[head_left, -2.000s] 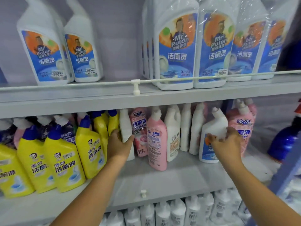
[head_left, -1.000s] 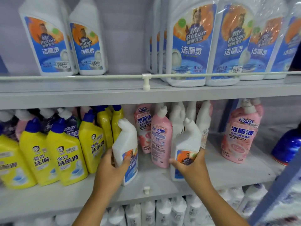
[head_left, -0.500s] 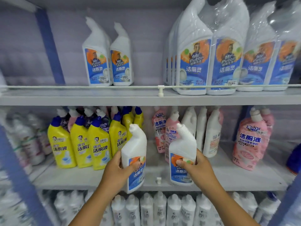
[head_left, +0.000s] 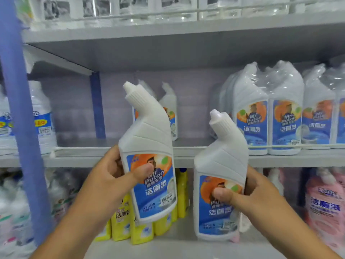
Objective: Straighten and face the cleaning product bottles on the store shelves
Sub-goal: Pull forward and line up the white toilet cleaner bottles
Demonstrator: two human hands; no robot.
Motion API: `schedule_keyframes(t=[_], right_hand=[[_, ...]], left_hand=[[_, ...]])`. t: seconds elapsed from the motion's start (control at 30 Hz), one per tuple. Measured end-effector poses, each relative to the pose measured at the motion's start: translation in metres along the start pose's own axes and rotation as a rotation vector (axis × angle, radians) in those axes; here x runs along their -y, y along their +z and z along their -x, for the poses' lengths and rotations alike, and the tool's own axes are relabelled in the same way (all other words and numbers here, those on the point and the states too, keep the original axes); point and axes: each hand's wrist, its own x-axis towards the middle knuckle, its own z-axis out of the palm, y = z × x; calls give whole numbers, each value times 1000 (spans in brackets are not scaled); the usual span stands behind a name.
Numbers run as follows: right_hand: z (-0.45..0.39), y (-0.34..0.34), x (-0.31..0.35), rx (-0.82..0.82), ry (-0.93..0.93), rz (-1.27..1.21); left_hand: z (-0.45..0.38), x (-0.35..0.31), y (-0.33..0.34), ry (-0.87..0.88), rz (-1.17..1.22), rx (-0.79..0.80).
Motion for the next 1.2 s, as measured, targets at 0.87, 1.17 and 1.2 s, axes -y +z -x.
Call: schedule_keyframes(t=[0.87,1.17,1.2], right_hand=[[-228,89,52,-14,27,137],[-270,76,38,180,143,395],[-274,76,37,186,146,440]], left_hand=[[-239,42,-87,-119,-117,281],[-261,31,-89,-108,-683,247],[-261,30,-87,-109,-684,232]])
